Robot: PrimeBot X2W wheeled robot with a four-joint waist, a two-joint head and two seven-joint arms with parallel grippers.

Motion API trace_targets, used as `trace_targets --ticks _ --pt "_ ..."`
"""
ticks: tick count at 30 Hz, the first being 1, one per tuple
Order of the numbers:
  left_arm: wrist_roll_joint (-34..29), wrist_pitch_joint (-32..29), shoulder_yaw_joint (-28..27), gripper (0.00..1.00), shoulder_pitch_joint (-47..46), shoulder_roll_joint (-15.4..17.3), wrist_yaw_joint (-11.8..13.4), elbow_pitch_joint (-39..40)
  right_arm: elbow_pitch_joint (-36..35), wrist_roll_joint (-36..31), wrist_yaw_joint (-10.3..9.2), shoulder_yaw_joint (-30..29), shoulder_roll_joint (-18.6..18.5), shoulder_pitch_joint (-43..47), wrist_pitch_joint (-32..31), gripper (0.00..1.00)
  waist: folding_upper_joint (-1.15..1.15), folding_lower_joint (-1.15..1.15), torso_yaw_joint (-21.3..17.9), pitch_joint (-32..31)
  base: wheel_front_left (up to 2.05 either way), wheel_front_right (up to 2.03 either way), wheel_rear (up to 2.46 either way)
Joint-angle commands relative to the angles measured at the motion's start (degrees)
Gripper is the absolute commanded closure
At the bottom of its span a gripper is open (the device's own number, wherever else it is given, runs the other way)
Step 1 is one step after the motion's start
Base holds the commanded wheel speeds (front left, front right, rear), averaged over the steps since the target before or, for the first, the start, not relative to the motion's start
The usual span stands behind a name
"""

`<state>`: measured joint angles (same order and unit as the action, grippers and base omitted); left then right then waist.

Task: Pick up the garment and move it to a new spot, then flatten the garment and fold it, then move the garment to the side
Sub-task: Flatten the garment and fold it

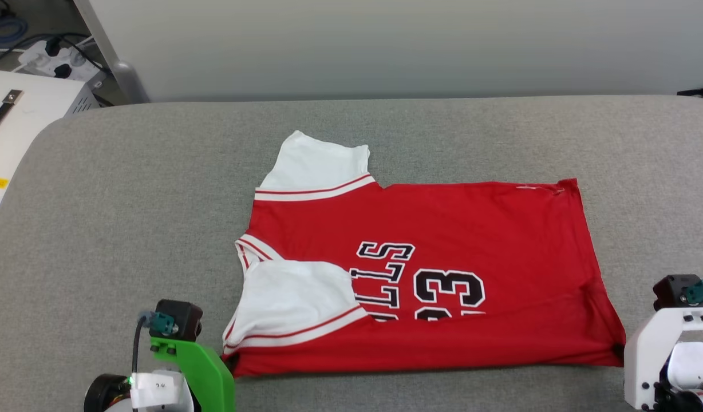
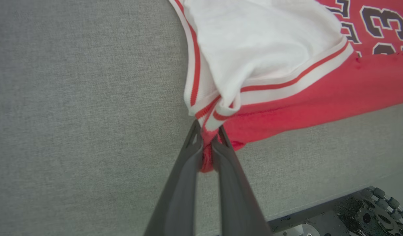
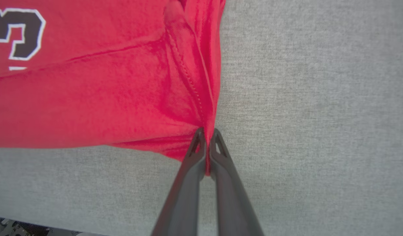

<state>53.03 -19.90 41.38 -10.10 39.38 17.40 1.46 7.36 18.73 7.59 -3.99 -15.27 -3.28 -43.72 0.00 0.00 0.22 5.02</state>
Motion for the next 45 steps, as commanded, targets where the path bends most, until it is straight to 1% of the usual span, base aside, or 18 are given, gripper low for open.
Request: trace_targets --ticks 1,4,7,15,16,17,18,23,27,31,33,36,38,41,45 --pt "0.63 -0.36 0.3 1.0 1.46 0.59 -0.17 -0.01 -1.15 1.23 -0.1 -0.65 -0.99 1.74 -1.25 1.0 0.0 0.0 -0.13 -1.64 0.0 0.0 0.0" --pt "0.61 -1.5 1.54 1.0 2.73 1.07 -0.22 0.21 -3.65 2.66 -0.1 -1.03 -2.74 4.32 -2.49 1.0 0.0 0.0 -0.14 -2.15 0.0 0.0 0.0" --pt "0.17 -2.32 2.73 1.0 3.3 1.19 -0.27 0.27 -4.57 3.03 -0.1 -1.07 -4.02 6.97 -3.65 1.0 0.0 0.0 -0.23 -2.35 0.0 0.0 0.0" --pt "0.39 -2.99 4.87 1.0 3.86 -1.46 -0.77 -1.8 -3.87 3.21 -0.1 -1.83 -3.5 10.09 -3.72 1.0 0.0 0.0 -0.58 -2.04 0.0 0.0 0.0" --pt "0.06 -2.74 5.06 0.85 3.66 -1.75 -0.82 -2.31 -3.78 2.98 -0.1 -1.88 -3.42 9.91 -3.13 0.27 0.0 0.0 -0.62 -1.98 0.0 0.0 0.0" --pt "-0.33 -2.37 5.17 0.52 3.45 -1.93 -0.86 -2.69 -3.6 2.81 -0.1 -2.07 -3.26 9.7 -2.64 0.0 0.0 0.0 -0.63 -1.98 0.0 0.0 0.0" --pt "-0.58 -1.91 5.19 0.0 3.24 -2.22 -0.92 -3.15 -3.52 2.54 -0.1 -2.05 -3.16 9.42 -1.84 0.0 0.0 0.0 -0.63 -2.02 0.0 0.0 0.0" --pt "-2.06 0.8 4.31 0.0 1.66 -2.79 -0.66 -3.96 -3.9 1.29 -0.1 -2.12 -3.45 8.45 1.03 0.0 0.0 0.0 -0.45 -2.5 0.0 0.0 0.0" --pt "-3.37 6.5 1.89 0.0 0.27 -3.65 -0.46 -3.19 -6.47 0.75 -0.1 -2.51 -3.24 7.51 5.57 0.0 0.0 0.0 -0.25 -3.14 0.0 0.0 0.0" --pt "-5.36 14.98 -0.85 0.0 -0.84 -5.04 -0.71 -2.01 -9.97 0.03 -0.1 -2.3 -2.82 6.6 13.02 0.0 0.0 0.0 -0.19 -3.96 0.0 0.0 0.0" --pt "-6.66 19.67 -1.76 0.0 -1.09 -5.68 -1.38 -1.55 -11.72 -0.47 -0.1 -1.9 -2.49 6.39 17.66 0.0 0.0 0.0 -0.27 -4.24 0.0 0.0 0.0" --pt "-7.78 25.3 -2.71 0.0 -1.04 -6.75 -2.43 -1.33 -13.21 -1.59 -0.1 -2.07 -1.39 6.4 23.55 0.0 0.0 0.0 -0.4 -4.49 0.0 0.0 0.0" --pt "-8.37 29.5 -3.77 0.0 -0.79 -7.81 -2.45 -1.65 -13.69 -2.43 -0.1 -2.72 0.3 6.25 28.16 0.0 0.0 0.0 -0.52 -4.49 0.0 0.0 0.0" --pt "-10.02 33.42 -4.94 0.0 -0.32 -9.79 -2.4 -2.62 -13.73 -3.36 -0.1 -1.85 1.77 6.69 33.92 0.0 0.0 0.0 -0.64 -4.34 0.0 0.0 0.0" --pt "-12.89 34.78 -7.6 0.0 0.87 -12.62 -2.43 -3.02 -14.0 -3.43 -0.1 -0.62 3.2 7.13 40.02 0.0 0.0 0.0 -0.72 -3.99 0.0 0.0 0.0"
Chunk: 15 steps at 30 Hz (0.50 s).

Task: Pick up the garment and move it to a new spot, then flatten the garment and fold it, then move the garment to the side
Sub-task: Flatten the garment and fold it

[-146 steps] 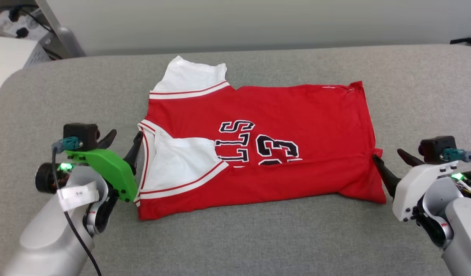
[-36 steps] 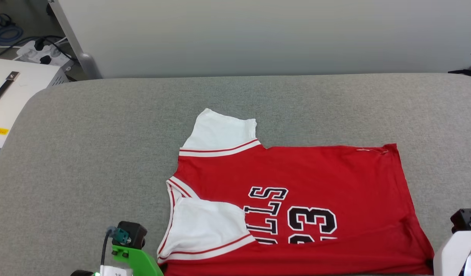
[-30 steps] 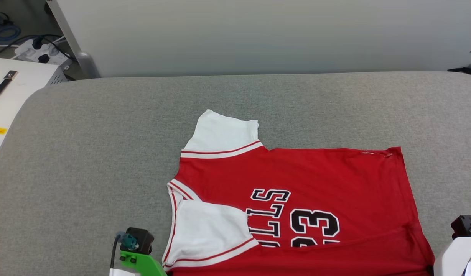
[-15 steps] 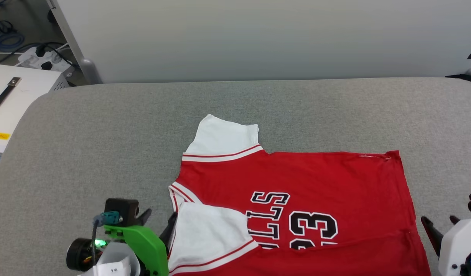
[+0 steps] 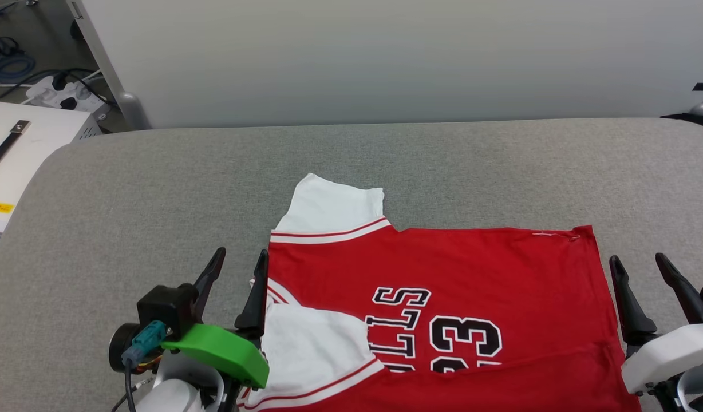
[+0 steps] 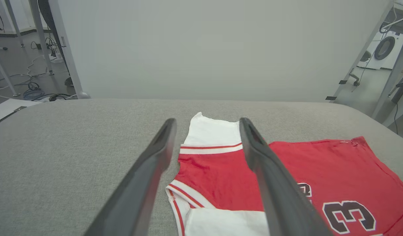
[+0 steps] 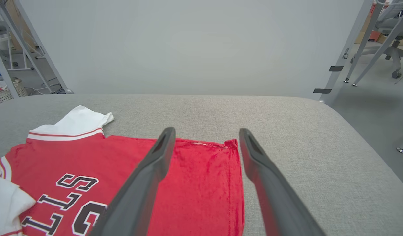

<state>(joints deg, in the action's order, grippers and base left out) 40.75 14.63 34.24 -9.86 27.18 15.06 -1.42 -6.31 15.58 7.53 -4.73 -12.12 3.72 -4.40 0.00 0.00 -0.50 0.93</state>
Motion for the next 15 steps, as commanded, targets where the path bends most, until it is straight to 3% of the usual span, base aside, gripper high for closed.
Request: trace_targets --ticks 1,6,15 --pt "-1.52 0.3 -1.47 0.0 0.85 -1.15 -0.28 0.23 -0.39 -0.37 -0.04 0.27 0.36 0.18 1.9 0.0 0.0 0.0 0.01 0.23 0.0 0.0 0.0" --pt "-7.42 0.35 -5.09 0.0 2.8 -4.07 -3.28 0.21 0.09 -0.7 -0.04 1.65 1.96 -0.13 7.01 0.0 0.0 0.0 0.06 0.82 0.0 0.0 0.0" --pt "-11.29 0.36 -10.13 0.0 3.6 -7.76 -7.6 -2.35 1.45 -0.88 -0.04 3.58 2.58 -1.74 9.8 0.0 0.0 0.0 -0.91 2.34 0.0 0.0 0.0"
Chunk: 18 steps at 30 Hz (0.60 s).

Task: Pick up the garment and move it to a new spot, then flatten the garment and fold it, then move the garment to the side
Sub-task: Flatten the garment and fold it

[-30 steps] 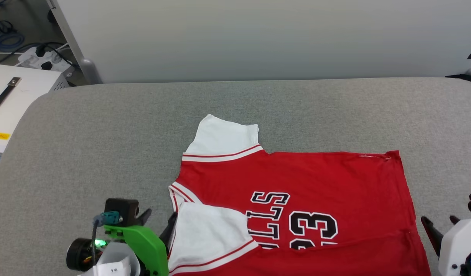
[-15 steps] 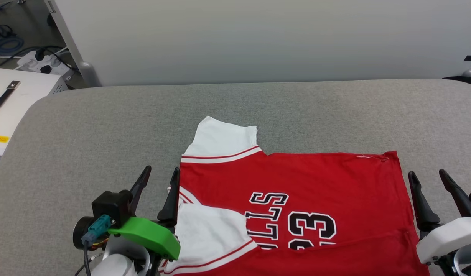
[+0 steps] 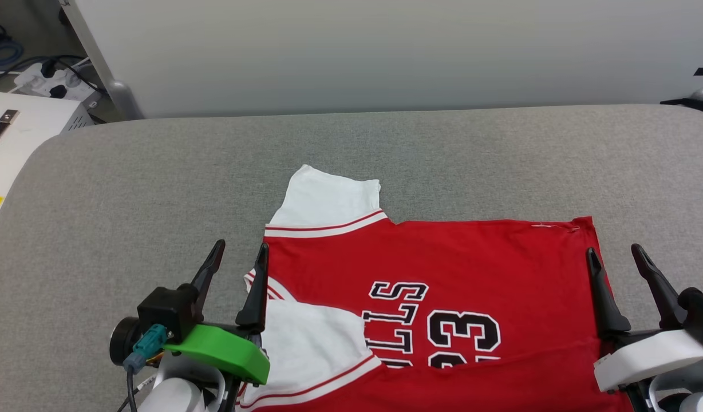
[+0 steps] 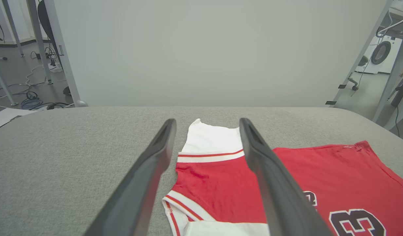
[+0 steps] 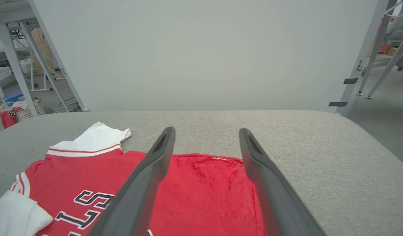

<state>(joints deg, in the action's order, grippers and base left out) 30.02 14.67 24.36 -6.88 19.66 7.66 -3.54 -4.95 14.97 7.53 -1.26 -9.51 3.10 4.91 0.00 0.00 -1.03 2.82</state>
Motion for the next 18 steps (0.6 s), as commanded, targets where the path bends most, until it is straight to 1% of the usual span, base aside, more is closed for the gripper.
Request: trace_targets --ticks 1,4,6,9,15,18 --pt "-0.76 0.32 -0.67 0.0 0.37 -0.44 -0.74 -0.55 0.05 -0.17 -0.04 0.34 -0.12 -1.35 0.63 0.0 0.0 0.0 -0.66 0.85 0.0 0.0 0.0" --pt "-0.81 0.32 -1.09 0.0 -0.71 -0.69 -2.35 -1.55 -0.28 0.01 -0.04 0.78 -0.34 -1.97 0.84 0.0 0.0 0.0 -1.57 2.33 0.0 0.0 0.0" --pt "-1.03 -0.11 -0.56 0.0 -2.15 -0.22 -3.48 -2.63 -0.69 0.03 -0.04 1.3 -0.46 -2.49 0.9 0.0 0.0 0.0 -2.37 3.75 0.0 0.0 0.0" --pt "-0.6 -2.53 -0.39 0.0 -5.8 0.53 -4.91 -3.61 -1.46 0.01 -0.04 2.12 -0.45 -3.66 0.99 0.0 0.0 0.0 -3.7 6.53 0.0 0.0 0.0" --pt "-0.28 -12.49 0.1 0.0 -16.86 4.39 -8.55 -4.9 -2.85 -0.4 -0.04 4.26 -0.11 -6.95 1.04 0.0 0.0 0.0 -6.84 13.12 0.0 0.0 0.0" --pt "-0.41 -17.96 1.13 0.0 -24.28 6.87 -11.77 -5.79 -3.03 -0.57 -0.04 5.5 0.24 -8.75 1.52 0.0 0.0 0.0 -8.67 16.09 0.0 0.0 0.0"
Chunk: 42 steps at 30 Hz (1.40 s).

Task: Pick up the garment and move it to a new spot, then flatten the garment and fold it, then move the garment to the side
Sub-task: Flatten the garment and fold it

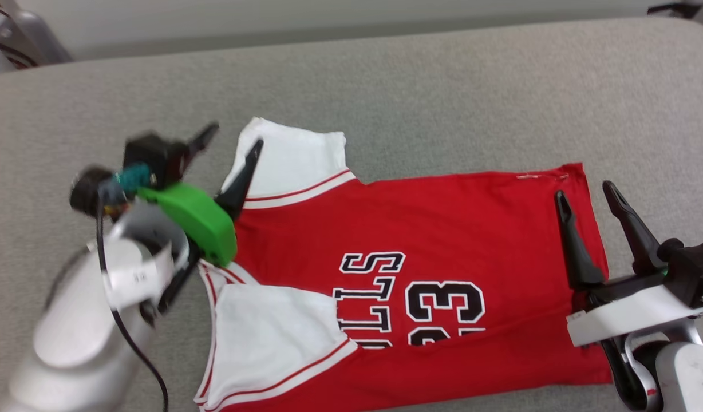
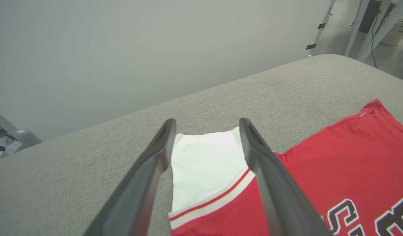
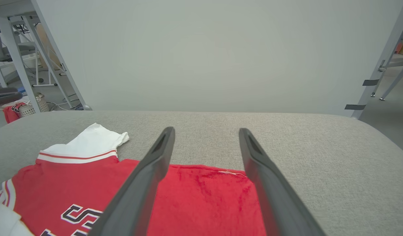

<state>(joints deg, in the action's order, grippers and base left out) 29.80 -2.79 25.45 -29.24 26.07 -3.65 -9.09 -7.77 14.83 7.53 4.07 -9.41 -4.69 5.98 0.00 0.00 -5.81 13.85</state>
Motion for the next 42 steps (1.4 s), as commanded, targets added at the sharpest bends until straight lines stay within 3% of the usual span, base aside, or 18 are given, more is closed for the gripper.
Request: trace_targets --ticks 1,3,4,14,20,25,27,30,42 --pt "-0.21 -2.16 0.39 0.0 -4.0 1.21 -1.1 -0.78 -0.17 -0.43 -0.04 0.53 0.28 -1.43 0.62 0.0 0.0 0.0 -4.47 5.82 0.0 0.0 0.0" --pt "0.45 -6.8 1.62 0.0 -8.53 2.65 -2.38 -2.35 0.04 -0.42 -0.04 0.97 0.66 -2.36 1.08 0.0 0.0 0.0 -5.5 7.37 0.0 0.0 0.0" --pt "3.42 -14.9 3.18 0.0 -15.3 4.21 -3.36 -5.66 0.45 -0.35 -0.04 1.9 1.13 -3.73 1.79 0.0 0.0 0.0 -6.92 9.49 0.0 0.0 0.0" --pt "9.97 -37.81 8.32 0.0 -27.95 9.38 -3.81 -18.56 3.3 -0.74 -0.04 4.59 2.74 -6.94 4.1 0.0 0.0 0.0 -11.44 13.57 0.0 0.0 0.0" --pt "10.25 -39.31 8.93 0.0 -29.36 11.23 -3.79 -23.73 4.88 -0.43 -0.04 5.14 3.2 -7.12 5.21 0.0 0.0 0.0 -12.97 14.21 0.0 0.0 0.0" --pt "10.84 -38.79 9.08 0.0 -28.96 10.91 -3.75 -27.81 5.65 -0.28 -0.04 5.56 3.09 -7.22 5.58 0.0 0.0 0.0 -13.22 14.17 0.0 0.0 0.0" --pt "11.53 -39.18 9.37 1.0 -28.58 10.46 -3.76 -28.89 5.82 -0.29 -0.04 5.51 2.97 -7.37 5.58 0.0 0.0 0.0 -13.0 14.03 0.0 0.0 0.0" --pt "12.76 -39.91 10.1 1.0 -27.87 9.84 -3.79 -29.38 5.9 -0.39 -0.04 5.33 2.68 -7.52 5.43 0.0 0.0 0.0 -12.42 13.6 0.0 0.0 0.0" --pt "16.22 -24.84 7.26 1.0 -24.65 6.91 -3.79 -27.74 5.82 -0.88 -0.04 3.71 0.12 -6.42 2.23 0.0 0.0 0.0 -8.36 7.32 0.0 0.0 0.0"
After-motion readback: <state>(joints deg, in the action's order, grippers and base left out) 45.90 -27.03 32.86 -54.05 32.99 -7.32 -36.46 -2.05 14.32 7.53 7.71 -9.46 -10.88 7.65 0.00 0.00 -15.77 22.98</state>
